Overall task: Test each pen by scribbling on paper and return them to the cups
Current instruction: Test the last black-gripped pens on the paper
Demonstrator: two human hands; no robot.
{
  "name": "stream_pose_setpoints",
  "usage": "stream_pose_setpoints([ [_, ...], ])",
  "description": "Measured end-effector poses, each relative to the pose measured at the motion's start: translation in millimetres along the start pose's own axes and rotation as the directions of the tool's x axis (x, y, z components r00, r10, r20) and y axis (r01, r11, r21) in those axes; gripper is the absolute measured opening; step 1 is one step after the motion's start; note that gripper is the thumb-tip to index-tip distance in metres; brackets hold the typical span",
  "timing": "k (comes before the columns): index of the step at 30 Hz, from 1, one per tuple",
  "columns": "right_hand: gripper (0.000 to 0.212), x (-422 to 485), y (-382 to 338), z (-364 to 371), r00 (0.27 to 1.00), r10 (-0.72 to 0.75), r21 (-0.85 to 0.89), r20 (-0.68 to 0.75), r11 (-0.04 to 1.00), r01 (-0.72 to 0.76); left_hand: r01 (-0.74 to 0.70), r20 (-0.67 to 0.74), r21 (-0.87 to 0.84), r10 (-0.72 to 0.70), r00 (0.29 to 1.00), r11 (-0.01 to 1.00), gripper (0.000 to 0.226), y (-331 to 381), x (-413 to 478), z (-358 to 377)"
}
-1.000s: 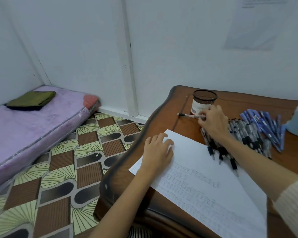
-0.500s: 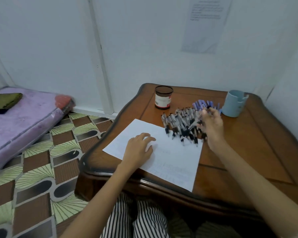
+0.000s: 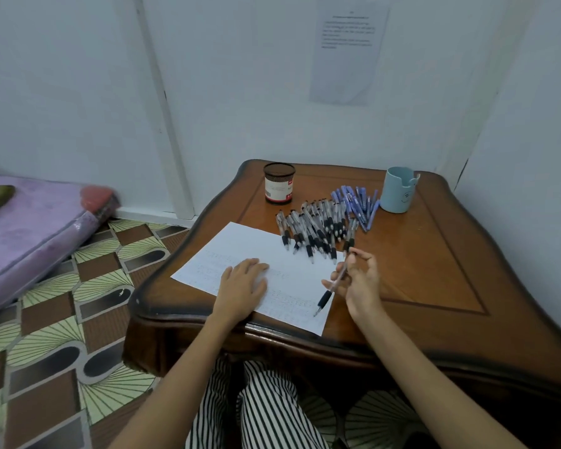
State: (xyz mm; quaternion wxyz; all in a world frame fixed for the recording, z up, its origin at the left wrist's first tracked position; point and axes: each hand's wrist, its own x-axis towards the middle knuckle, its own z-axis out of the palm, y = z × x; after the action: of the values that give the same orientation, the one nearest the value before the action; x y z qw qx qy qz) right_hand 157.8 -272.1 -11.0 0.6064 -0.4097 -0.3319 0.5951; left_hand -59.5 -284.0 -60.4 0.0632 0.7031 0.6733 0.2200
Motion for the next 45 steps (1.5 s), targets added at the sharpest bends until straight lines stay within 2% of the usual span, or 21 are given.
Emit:
stream_pose_setpoints([
  [3,0.011,-0.5,4.5,2.8,1.000,-0.002,-0.018,0.022,1.000,0.003,0.001,-0.007,0.003,-0.001,1.000,1.000,0.038,0.3,0.0,0.9],
  [7,0.015,4.1,12.0,3.4,0.991,0.126,0.082,-0.049,0.989,-0.122,-0.009,-0.025,-0.013,0.009,1.000,1.000,0.037,0.0,-0.1,0.9],
  [10,0.016,9.3,12.8,-1.1,0.983,0.172,0.083,-0.064,0.983,-0.167,-0.011,-0.032,-0.017,0.010,0.999,1.000,0.037,-1.6,0.0,1.9],
  [15,0.019,14.9,13.4,-8.9,0.978,0.206,0.183,0.027,0.961,-0.207,-0.006,-0.033,-0.008,0.006,0.999,1.000,0.038,-0.8,0.1,1.6],
  [17,0.028,13.2,13.7,-11.9,0.974,0.217,0.262,0.065,0.938,-0.227,-0.004,-0.025,-0.007,0.003,1.000,1.000,0.038,-0.1,0.0,1.3],
  [20,0.052,9.7,13.5,-18.8,0.973,0.221,0.422,0.064,0.878,-0.227,0.002,-0.023,-0.019,-0.003,1.000,1.000,0.038,0.4,-0.4,1.2],
  [22,0.060,8.5,13.1,-21.8,0.976,0.208,0.467,0.058,0.859,-0.211,0.002,-0.025,-0.022,-0.003,1.000,1.000,0.038,0.4,-0.5,1.1],
  [24,0.058,8.3,15.0,-22.0,0.983,0.180,0.396,0.036,0.900,-0.180,0.003,-0.024,-0.025,-0.003,1.000,1.000,0.037,0.6,-0.9,0.6],
  [26,0.049,4.9,18.3,-19.6,0.992,0.110,0.213,0.062,0.970,-0.121,0.008,-0.028,-0.026,-0.009,1.000,1.000,0.037,1.5,-1.7,0.0],
  [29,0.044,-3.0,20.7,-15.5,0.960,0.074,-0.082,0.269,0.995,-0.054,0.074,-0.062,-0.003,-0.074,0.995,0.997,0.038,3.3,-2.1,-1.3],
  [31,0.048,-4.6,20.0,-16.0,0.915,0.110,-0.233,0.388,0.972,-0.018,0.128,-0.065,0.022,-0.127,0.990,0.991,0.039,4.3,-1.5,-2.2],
  [33,0.035,-4.6,19.4,-16.9,0.894,0.087,-0.292,0.441,0.955,0.051,0.142,-0.052,0.041,-0.139,0.989,0.989,0.039,5.3,-1.1,-2.2],
  [35,0.022,-4.3,22.8,-16.8,0.902,0.013,-0.340,0.431,0.928,0.149,0.142,-0.046,0.036,-0.140,0.989,0.989,0.039,5.9,-1.4,-2.1],
  [37,0.026,-4.1,28.1,-16.3,0.904,-0.008,-0.407,0.428,0.891,0.201,0.144,-0.043,0.029,-0.142,0.989,0.989,0.039,5.7,-1.5,-2.4],
  [42,0.023,-9.7,27.6,-13.0,0.846,0.087,-0.521,0.526,0.819,0.240,0.145,-0.035,0.045,-0.144,0.989,0.988,0.039,5.7,-0.9,-2.8],
  [45,0.039,-8.7,32.0,-9.8,0.892,-0.001,-0.613,0.453,0.726,0.312,0.149,-0.037,0.049,-0.147,0.988,0.988,0.039,5.4,-0.8,-2.6],
])
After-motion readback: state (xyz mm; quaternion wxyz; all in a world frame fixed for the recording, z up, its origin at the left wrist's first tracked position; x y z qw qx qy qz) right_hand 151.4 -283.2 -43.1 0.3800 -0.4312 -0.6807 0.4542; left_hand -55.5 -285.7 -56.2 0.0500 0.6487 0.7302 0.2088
